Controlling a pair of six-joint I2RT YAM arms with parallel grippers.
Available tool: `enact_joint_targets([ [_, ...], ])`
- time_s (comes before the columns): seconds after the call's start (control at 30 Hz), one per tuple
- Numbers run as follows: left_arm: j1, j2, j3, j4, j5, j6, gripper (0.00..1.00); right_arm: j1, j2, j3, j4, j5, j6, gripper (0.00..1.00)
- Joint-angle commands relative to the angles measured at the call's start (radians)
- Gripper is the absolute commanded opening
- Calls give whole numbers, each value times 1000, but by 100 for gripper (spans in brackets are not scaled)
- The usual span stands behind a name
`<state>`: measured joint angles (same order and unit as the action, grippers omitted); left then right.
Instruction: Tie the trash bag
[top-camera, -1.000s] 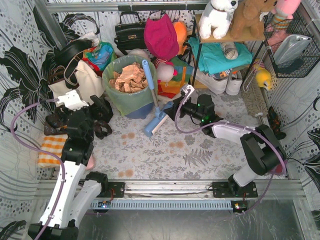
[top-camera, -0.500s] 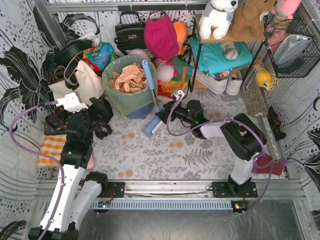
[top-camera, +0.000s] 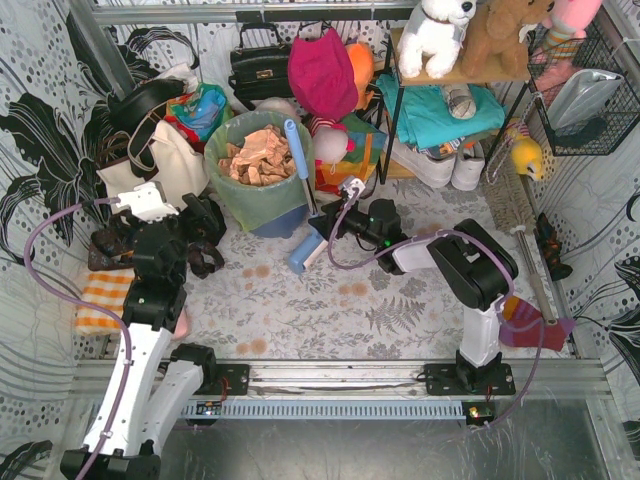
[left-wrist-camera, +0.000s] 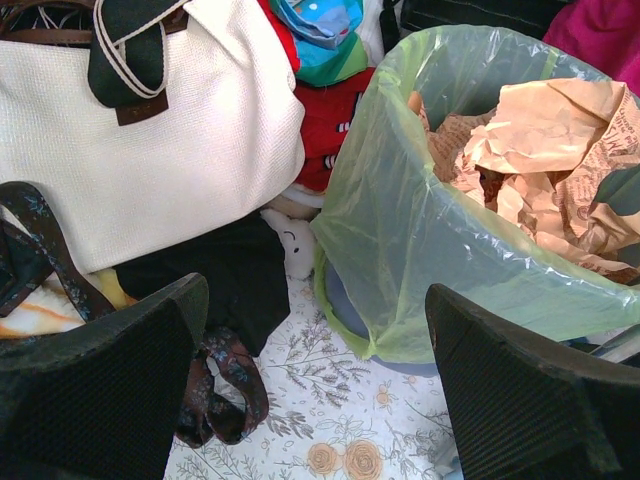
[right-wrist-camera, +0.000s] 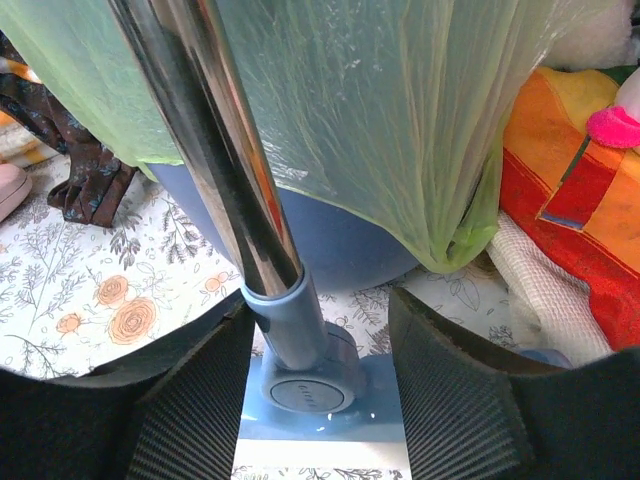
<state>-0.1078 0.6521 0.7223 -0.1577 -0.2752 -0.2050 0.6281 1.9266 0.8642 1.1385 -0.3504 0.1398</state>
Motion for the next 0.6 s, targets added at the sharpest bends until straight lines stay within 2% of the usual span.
enact_joint_targets([
  [0.0,14,7,-9,47,23,3,98,4,17,36,57,-1,-25,54],
  [0.13,23,10,-10,50,32,0,98,6,13,32,55,6,-49,47],
  [0.3,31,15,-12,53,37,-1,98,7,-12,17,47,13,-76,30],
  [0.4,34,15,-13,55,39,-2,98,8,-68,-20,53,49,-85,20],
  [0.47,36,15,-13,55,39,-2,98,7,-121,-53,37,87,-92,17],
  [0.57,38,17,-13,55,39,-2,98,5,-237,-85,-63,182,-141,12],
])
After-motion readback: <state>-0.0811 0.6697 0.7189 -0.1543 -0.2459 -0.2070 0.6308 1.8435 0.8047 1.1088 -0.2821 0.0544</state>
